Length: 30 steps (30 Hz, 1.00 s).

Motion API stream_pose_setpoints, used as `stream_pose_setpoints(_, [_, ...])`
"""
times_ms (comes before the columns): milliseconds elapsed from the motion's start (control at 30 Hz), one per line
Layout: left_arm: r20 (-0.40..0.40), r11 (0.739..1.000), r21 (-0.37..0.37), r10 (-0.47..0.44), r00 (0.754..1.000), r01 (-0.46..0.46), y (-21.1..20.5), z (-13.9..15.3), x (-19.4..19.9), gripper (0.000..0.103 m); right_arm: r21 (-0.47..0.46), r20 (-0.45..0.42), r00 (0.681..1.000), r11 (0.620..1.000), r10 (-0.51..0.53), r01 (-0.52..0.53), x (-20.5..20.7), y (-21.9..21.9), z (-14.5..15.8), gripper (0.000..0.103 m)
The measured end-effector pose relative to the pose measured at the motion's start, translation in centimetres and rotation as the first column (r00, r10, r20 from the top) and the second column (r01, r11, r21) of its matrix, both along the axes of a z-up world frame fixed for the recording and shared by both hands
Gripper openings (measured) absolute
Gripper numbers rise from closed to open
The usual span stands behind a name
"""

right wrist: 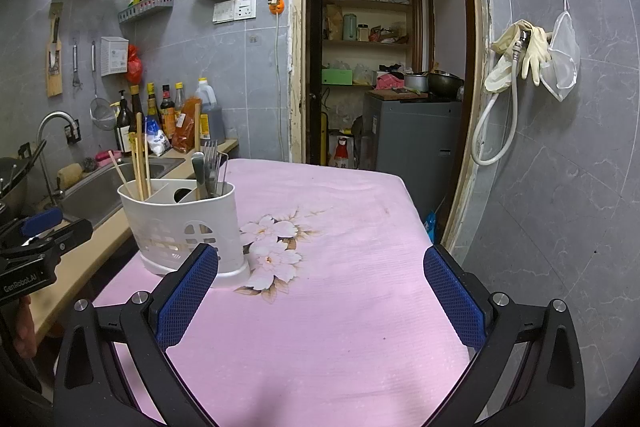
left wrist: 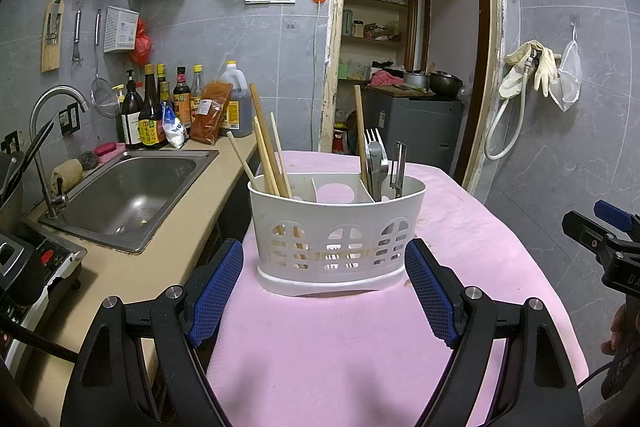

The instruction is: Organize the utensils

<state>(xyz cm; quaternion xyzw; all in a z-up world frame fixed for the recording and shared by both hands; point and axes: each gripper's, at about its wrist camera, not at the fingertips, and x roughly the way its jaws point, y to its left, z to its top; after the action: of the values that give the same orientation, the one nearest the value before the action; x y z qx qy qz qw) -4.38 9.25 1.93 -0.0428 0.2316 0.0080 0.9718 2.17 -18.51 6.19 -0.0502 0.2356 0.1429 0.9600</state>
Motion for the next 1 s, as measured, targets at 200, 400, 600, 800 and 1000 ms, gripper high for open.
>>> stream_pose_setpoints(200, [0.001,1.000,0.000,0.000,1.000,0.000,-0.04,-0.07,-0.10,0.078,0.000,0.001,1.000,1.000,-0.001,0.001,-0.04,-0.01,-0.01,0.103])
stream_pose_setpoints(400, [0.001,1.000,0.000,0.001,1.000,-0.001,-0.06,-0.11,-0.08,0.078,0.000,0.001,1.000,1.000,0.001,-0.001,-0.05,-0.01,-0.06,0.103])
stream_pose_setpoints(600, [0.000,1.000,-0.004,0.002,1.000,-0.002,-0.07,0.02,-0.28,0.078,0.000,0.001,1.000,1.000,0.000,0.000,-0.10,0.01,-0.06,0.103])
stream_pose_setpoints(800, [-0.006,1.000,0.000,-0.005,1.000,0.005,-0.33,0.22,-0.47,0.079,0.001,0.004,1.000,1.000,-0.002,0.002,-0.01,0.19,0.06,0.103])
stream_pose_setpoints(1000, [-0.004,1.000,-0.001,-0.012,1.000,0.012,-0.28,0.12,-0.31,0.079,0.002,0.004,1.000,1.000,-0.002,0.002,-0.01,0.14,0.01,0.103])
